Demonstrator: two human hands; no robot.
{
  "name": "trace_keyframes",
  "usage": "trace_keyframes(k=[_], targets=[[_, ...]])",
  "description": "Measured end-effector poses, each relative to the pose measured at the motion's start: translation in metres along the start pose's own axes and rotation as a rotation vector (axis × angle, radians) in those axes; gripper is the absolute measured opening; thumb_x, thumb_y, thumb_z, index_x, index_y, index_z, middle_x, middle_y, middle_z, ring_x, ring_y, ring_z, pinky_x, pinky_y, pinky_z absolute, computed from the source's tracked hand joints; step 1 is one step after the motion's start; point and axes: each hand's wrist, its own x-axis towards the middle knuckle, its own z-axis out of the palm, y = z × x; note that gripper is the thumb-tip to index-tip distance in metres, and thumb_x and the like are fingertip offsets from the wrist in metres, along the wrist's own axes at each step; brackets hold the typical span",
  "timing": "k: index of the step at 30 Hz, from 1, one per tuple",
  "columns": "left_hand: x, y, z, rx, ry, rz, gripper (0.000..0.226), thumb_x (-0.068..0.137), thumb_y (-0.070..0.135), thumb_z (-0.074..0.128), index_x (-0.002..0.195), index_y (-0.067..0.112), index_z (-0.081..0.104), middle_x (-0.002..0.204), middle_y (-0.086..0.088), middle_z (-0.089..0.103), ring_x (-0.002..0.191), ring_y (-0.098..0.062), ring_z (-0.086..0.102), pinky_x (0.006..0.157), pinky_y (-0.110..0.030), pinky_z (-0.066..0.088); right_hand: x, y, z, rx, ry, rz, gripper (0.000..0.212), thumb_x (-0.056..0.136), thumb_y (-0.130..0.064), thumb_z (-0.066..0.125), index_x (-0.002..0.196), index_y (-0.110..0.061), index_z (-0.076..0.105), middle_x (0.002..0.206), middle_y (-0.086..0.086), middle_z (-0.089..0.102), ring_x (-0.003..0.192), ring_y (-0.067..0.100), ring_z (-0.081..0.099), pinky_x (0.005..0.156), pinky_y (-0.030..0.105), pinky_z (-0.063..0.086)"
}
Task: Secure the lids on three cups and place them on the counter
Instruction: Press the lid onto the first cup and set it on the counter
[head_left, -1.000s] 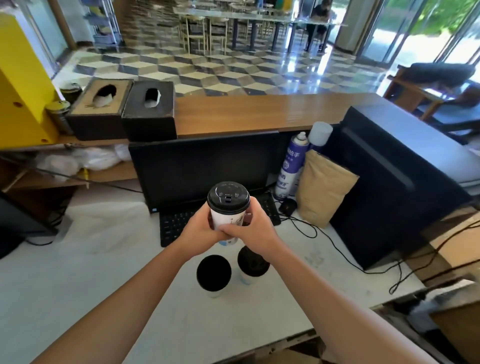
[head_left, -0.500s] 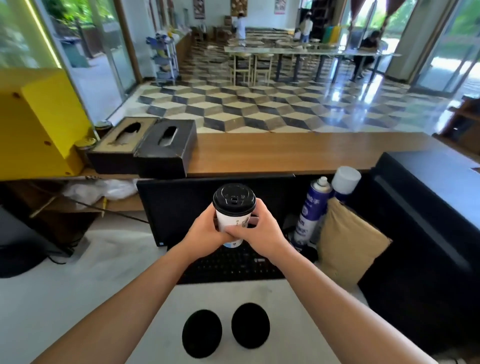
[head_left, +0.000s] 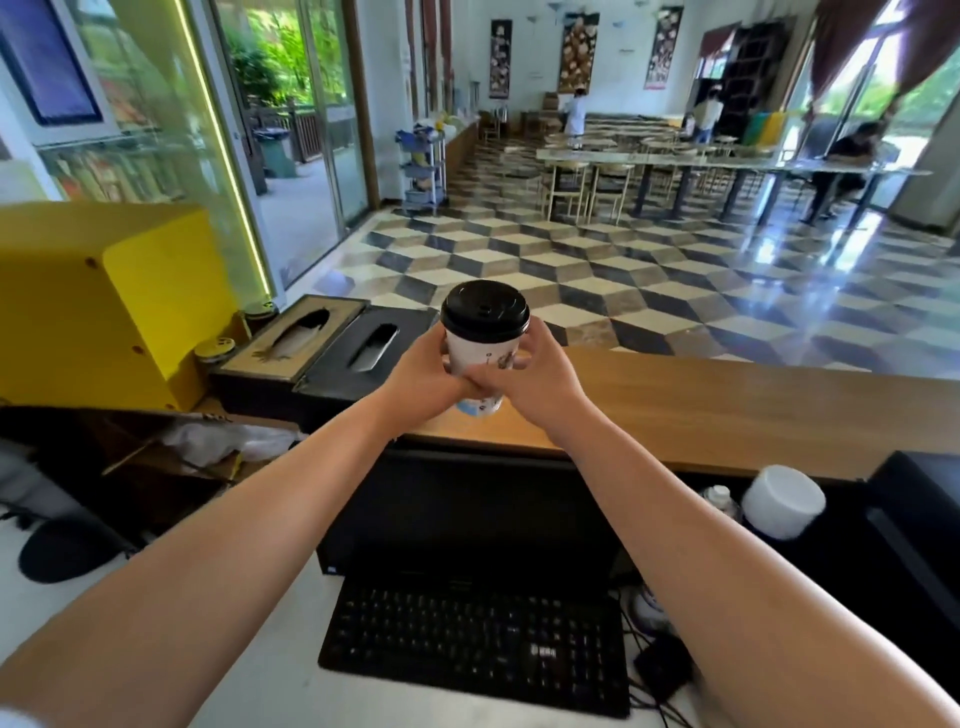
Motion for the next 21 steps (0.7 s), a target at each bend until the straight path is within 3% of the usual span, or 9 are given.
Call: trace_keyframes(k=[4,7,12,16,21], targets=[[0.028,-0.010,0.008,-0.034,0.022,-0.049,0.071,0.056,0.016,0.086,0.121,0.027,0.058,0.118,0.000,0.070,0.111,-0.018,0.065,0.095,-0.041,0.055,0.030,0.010,-0.003,0.003,-0.002,0.014,0.074,0.070,-0.021,0.089,0.133,-0.028,0.051,0.123,-0.007,0.061,0.113,0.023,0.064,0.093,0.049,0.057],[0.039,-0.020,0.014,-0.031,0.013,-0.081,0.068,0.055,0.015,0.086,0.115,0.033,0.059,0.117,0.000,0.069,0.110,-0.018,0.065,0.093,-0.038,0.055,0.041,0.024,-0.003,-0.010,-0.006,0.042,0.072,0.069,-0.022,0.089,0.130,-0.030,0.052,0.121,-0.007,0.063,0.111,0.023,0.065,0.092,0.049,0.057],[0.040,-0.040,0.024,-0.026,-0.053,-0.133,0.066,0.070,0.000,0.084,0.127,0.019,0.057,0.119,0.000,0.068,0.109,-0.012,0.064,0.080,-0.020,0.053,0.043,0.049,0.004,-0.019,-0.010,0.105,0.075,0.065,-0.029,0.090,0.129,-0.032,0.052,0.122,-0.008,0.065,0.107,0.020,0.067,0.089,0.047,0.059],[0.036,-0.053,0.029,-0.045,-0.068,-0.133,0.068,0.070,0.002,0.083,0.129,0.025,0.056,0.120,0.004,0.068,0.113,-0.013,0.062,0.093,-0.031,0.054,0.040,0.061,0.007,-0.026,-0.008,0.122,0.078,0.065,-0.028,0.092,0.131,-0.032,0.049,0.120,-0.009,0.064,0.108,0.017,0.066,0.090,0.044,0.059],[0.033,-0.057,0.030,-0.071,-0.056,-0.115,0.067,0.072,0.006,0.083,0.129,0.027,0.055,0.122,0.005,0.067,0.115,-0.013,0.061,0.098,-0.034,0.052,0.039,0.059,0.007,-0.046,-0.006,0.125,0.083,0.066,-0.029,0.092,0.135,-0.030,0.047,0.125,-0.005,0.062,0.112,0.019,0.063,0.091,0.044,0.058]])
